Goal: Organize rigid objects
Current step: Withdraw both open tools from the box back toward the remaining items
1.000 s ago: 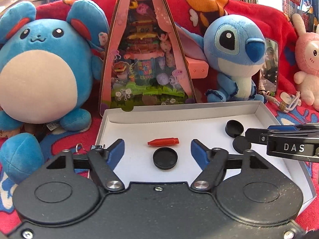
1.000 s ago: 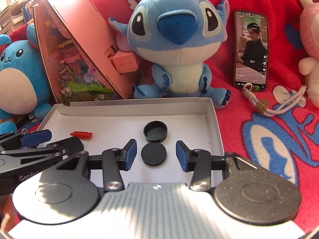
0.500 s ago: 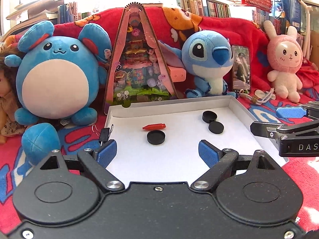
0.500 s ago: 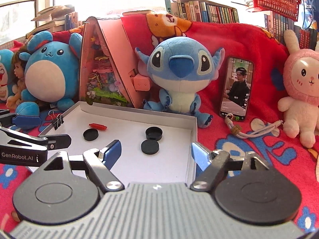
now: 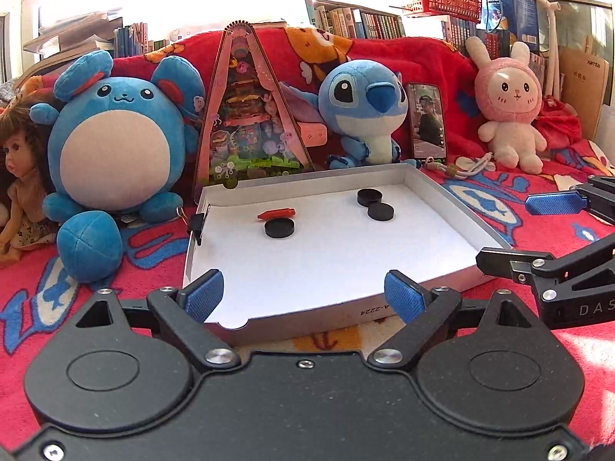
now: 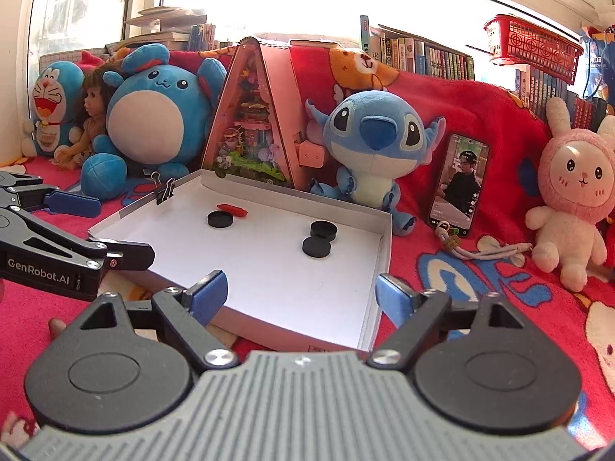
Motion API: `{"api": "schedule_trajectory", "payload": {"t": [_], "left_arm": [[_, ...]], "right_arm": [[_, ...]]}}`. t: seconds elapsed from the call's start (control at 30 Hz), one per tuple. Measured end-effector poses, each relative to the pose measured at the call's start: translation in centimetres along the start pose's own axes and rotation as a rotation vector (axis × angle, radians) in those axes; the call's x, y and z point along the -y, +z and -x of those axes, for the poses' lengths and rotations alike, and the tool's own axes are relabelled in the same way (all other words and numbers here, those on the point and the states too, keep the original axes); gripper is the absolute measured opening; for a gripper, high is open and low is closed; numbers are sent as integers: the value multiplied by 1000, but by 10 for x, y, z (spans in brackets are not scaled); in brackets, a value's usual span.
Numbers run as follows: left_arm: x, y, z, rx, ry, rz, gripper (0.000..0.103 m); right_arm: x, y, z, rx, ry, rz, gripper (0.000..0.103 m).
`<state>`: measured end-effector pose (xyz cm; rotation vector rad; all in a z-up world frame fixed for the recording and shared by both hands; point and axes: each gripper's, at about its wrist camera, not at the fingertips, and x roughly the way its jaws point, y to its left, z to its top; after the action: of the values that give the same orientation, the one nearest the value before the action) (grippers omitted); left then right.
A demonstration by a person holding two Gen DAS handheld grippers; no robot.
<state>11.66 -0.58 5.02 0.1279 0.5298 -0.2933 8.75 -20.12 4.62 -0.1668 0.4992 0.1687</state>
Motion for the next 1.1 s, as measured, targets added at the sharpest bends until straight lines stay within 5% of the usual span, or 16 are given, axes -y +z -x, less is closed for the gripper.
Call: {"api": "schedule_trajectory", "payload": {"t": [0.47,1.1], "left_arm": [[-13,-41,18,-4,34,197,91],[6,-90,56,-5,95,113,89]], "right_arm": [[-10,-40,18,-24,-3,-59,95],[-18,-75,50,34,-105,-130,95]]}}
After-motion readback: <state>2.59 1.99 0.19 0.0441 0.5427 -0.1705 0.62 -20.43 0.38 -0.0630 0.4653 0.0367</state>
